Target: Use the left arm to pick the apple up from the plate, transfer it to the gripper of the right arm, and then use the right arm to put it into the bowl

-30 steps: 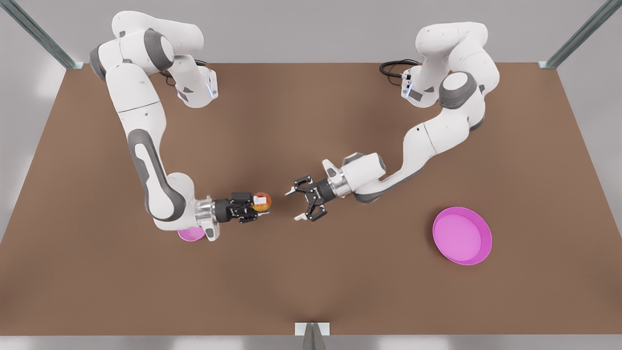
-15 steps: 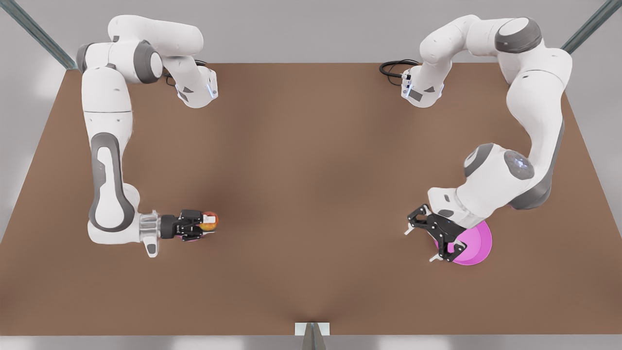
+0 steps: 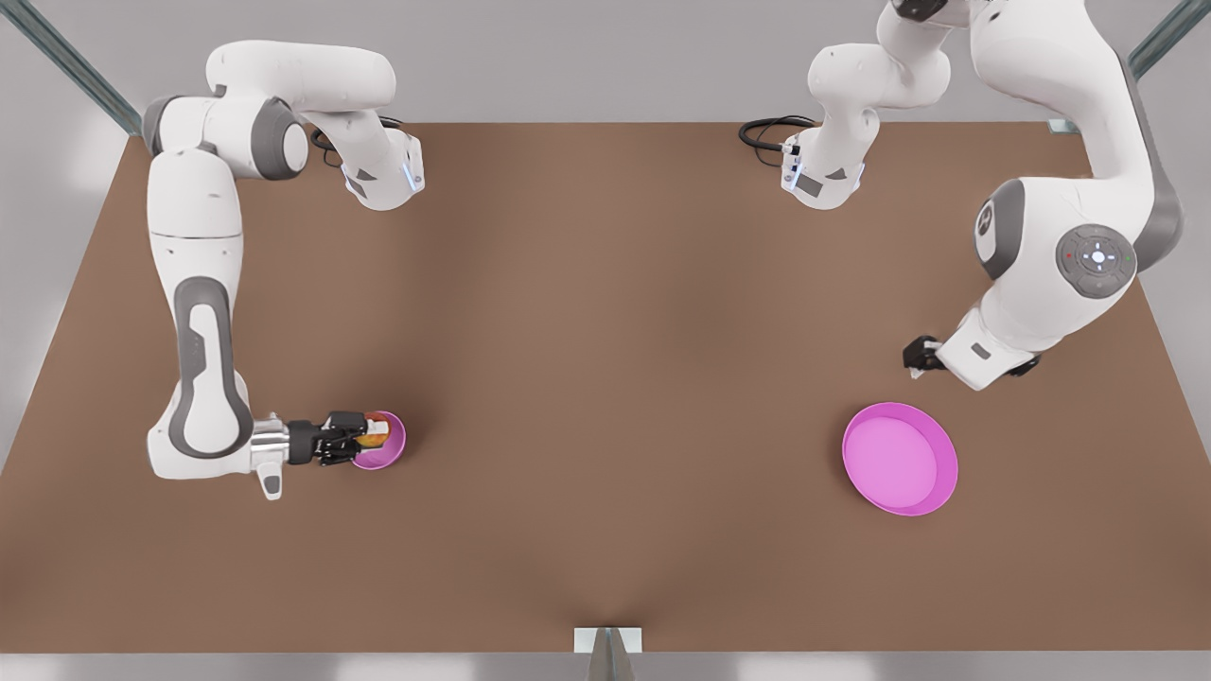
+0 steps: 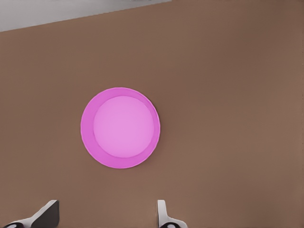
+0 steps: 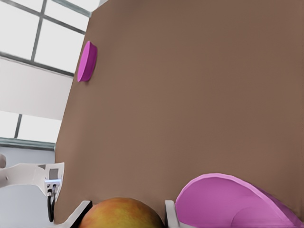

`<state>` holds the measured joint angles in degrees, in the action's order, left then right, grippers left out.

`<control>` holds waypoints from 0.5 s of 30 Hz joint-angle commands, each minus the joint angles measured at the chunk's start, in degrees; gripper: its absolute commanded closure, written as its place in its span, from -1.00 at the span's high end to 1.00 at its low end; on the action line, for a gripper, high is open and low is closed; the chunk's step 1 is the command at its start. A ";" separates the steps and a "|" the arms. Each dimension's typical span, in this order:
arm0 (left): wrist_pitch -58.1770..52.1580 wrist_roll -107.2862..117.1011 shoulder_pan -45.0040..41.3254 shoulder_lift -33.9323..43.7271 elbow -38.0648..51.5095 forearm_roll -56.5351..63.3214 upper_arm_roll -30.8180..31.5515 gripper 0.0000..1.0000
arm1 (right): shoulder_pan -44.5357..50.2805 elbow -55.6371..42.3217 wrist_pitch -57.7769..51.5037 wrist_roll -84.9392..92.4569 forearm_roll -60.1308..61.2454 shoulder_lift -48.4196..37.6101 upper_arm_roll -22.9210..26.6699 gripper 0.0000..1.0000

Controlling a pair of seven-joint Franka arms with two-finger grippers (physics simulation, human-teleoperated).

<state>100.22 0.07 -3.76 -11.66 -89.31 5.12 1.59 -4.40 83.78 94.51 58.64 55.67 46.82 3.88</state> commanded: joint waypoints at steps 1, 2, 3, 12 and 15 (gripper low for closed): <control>0.95 12.68 -0.20 -1.00 0.72 -2.75 -0.27 1.00 | 0.00 -0.02 2.70 2.01 -1.35 0.37 -0.02 0.19; 0.95 12.77 -0.46 -1.00 0.72 -2.83 -0.27 1.00 | 0.00 -0.02 2.79 2.45 -1.62 0.64 0.07 0.19; 0.86 12.77 -0.46 -1.00 0.72 -2.92 -0.27 1.00 | 0.00 -0.02 2.79 2.45 -2.06 0.64 0.16 0.19; 0.51 12.68 -1.95 -1.00 0.63 -5.20 -0.09 1.00 | -0.08 -0.20 3.40 2.36 -4.52 0.73 1.13 0.89; 0.33 13.03 -3.62 -1.00 0.54 -5.65 -0.09 1.00 | 0.00 -3.80 3.05 -2.82 -9.79 -0.06 1.83 0.87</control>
<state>100.72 7.23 -7.03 -12.71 -88.77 -0.07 1.42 -4.42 80.61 97.57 59.48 48.97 46.79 5.50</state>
